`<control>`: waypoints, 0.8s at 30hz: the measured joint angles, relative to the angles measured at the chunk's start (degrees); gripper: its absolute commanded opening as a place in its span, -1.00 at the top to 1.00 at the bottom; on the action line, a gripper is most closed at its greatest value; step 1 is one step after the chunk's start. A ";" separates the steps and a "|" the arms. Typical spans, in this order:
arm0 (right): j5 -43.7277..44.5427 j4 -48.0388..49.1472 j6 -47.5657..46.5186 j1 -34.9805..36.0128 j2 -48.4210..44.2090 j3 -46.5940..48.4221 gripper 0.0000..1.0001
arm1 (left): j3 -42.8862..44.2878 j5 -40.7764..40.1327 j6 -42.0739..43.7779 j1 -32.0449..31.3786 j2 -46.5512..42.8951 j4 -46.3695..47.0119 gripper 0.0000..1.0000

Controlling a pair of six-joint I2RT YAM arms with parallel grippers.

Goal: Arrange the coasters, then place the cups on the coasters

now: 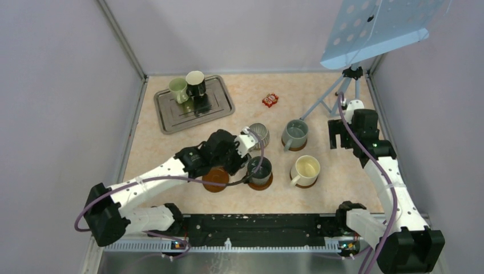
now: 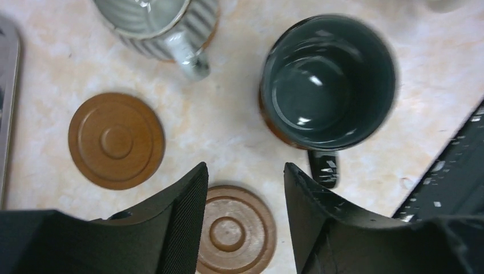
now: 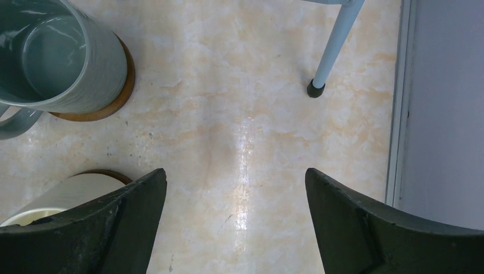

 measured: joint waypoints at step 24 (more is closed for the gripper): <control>-0.20 0.72 0.61 0.00 0.00 -0.83 -0.80 | 0.26 7.50 6.49 1.64 8.44 -3.85 -0.16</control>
